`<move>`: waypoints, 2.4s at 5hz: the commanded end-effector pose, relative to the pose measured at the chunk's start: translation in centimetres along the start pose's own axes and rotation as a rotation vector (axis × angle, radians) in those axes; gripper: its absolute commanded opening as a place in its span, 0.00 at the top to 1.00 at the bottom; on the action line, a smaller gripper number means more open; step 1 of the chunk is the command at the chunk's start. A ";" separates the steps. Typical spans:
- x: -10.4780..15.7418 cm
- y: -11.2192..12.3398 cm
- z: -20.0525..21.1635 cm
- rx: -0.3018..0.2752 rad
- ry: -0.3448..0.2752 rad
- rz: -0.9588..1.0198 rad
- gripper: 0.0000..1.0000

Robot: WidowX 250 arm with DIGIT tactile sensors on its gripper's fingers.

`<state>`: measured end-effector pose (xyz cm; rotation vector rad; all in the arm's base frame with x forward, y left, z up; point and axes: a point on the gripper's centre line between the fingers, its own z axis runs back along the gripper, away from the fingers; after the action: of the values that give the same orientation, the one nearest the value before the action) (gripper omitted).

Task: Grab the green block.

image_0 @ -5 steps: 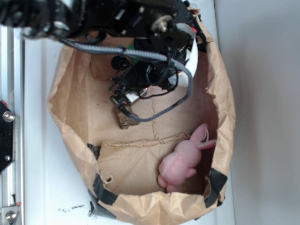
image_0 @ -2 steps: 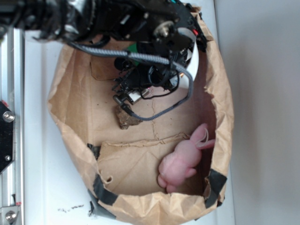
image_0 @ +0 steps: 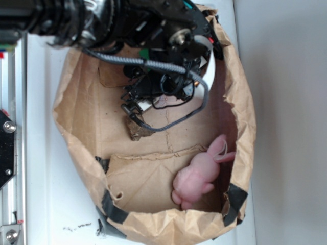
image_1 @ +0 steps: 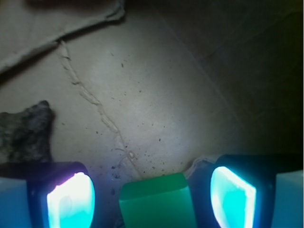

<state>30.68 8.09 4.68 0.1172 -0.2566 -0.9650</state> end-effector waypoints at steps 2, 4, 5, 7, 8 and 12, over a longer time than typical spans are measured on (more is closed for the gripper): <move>0.0 1.2 1.3 0.100 0.004 0.022 0.00; -0.8 2.5 0.4 0.013 -0.033 0.024 0.00; -1.8 3.1 -0.1 0.022 -0.063 0.010 0.00; -4.1 2.8 1.5 0.037 -0.133 -0.038 0.00; -4.4 3.0 1.1 0.077 -0.127 -0.029 0.00; -5.8 3.0 -0.6 0.099 -0.030 -0.034 0.00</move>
<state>29.79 13.79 2.62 0.1286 -0.3150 -0.9965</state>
